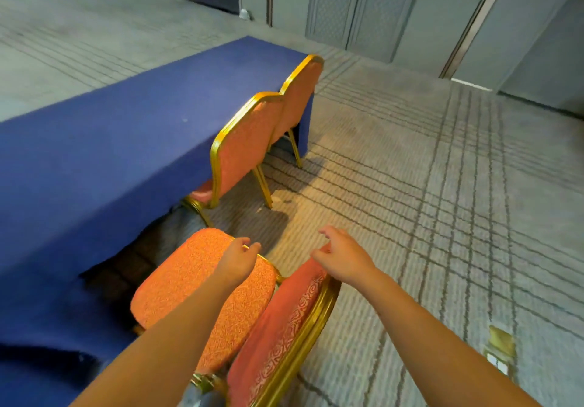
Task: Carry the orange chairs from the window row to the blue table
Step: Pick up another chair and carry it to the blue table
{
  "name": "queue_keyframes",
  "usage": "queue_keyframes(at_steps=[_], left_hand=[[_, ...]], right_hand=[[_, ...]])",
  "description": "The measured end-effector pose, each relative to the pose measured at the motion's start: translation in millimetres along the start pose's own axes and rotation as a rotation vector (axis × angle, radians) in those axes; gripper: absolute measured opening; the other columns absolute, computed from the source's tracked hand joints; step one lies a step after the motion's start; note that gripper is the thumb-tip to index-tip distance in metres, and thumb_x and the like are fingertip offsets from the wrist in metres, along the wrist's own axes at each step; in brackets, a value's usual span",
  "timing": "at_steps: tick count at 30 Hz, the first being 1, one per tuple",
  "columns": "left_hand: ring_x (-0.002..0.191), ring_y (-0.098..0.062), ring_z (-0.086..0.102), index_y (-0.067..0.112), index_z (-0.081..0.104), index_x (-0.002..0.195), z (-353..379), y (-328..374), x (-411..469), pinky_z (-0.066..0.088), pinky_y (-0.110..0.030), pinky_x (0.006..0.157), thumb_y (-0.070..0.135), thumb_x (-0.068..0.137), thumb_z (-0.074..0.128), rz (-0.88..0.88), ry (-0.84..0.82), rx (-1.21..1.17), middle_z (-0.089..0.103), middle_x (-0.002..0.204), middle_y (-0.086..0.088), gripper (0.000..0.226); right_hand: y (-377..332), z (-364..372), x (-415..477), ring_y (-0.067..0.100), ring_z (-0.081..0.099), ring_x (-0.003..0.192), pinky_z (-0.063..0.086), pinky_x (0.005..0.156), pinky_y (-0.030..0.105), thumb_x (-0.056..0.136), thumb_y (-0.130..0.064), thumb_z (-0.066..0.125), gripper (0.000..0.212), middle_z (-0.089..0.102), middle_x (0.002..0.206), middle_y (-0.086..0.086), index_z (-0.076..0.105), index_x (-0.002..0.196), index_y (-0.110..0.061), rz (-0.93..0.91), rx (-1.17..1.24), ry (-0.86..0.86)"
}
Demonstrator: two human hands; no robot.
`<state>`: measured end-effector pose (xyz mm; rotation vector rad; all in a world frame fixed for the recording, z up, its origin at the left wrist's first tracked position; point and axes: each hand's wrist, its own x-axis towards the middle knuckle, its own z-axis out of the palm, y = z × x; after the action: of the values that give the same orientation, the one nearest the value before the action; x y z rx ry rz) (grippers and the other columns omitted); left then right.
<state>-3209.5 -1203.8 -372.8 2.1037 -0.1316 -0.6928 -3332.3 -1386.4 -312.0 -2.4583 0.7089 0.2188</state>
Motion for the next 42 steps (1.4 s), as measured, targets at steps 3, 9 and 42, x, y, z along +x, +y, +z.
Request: queue_keyframes(at_steps=[3,9,42], left_hand=[[0.081,-0.016,0.058,0.01,0.043,0.137,1.4,1.5,-0.8,0.046,-0.031,0.071,0.037,0.098,0.047,-0.036,-0.004,0.01,0.059,0.091,-0.001,0.047],[0.072,-0.013,0.055,0.01,0.039,0.141,6.3,-3.9,16.6,0.044,-0.03,0.067,0.036,0.099,0.046,-0.1,0.071,-0.038,0.053,0.081,0.006,0.051],[0.128,-0.032,0.047,0.006,0.044,0.138,85.1,-131.1,-54.6,0.04,-0.037,0.104,0.042,0.094,0.049,-1.046,0.245,-0.131,0.048,0.14,-0.019,0.056]], right_hand=[[4.7,-3.2,11.7,0.022,0.051,0.127,0.043,0.103,0.036,0.092,-0.042,0.057,0.061,0.044,0.149,0.001,0.041,0.147,-0.024,-0.019,-0.046,0.008],[8.6,5.7,54.1,0.021,0.048,0.132,0.042,0.106,0.041,0.091,-0.042,0.058,0.06,0.047,0.148,0.001,0.043,0.146,-0.024,-0.073,-0.11,-0.126],[56.6,125.0,217.9,0.029,0.064,0.104,0.047,0.08,0.027,0.087,-0.03,0.065,0.035,0.068,0.117,0.014,0.064,0.115,-0.008,-0.153,-0.534,-0.934]])
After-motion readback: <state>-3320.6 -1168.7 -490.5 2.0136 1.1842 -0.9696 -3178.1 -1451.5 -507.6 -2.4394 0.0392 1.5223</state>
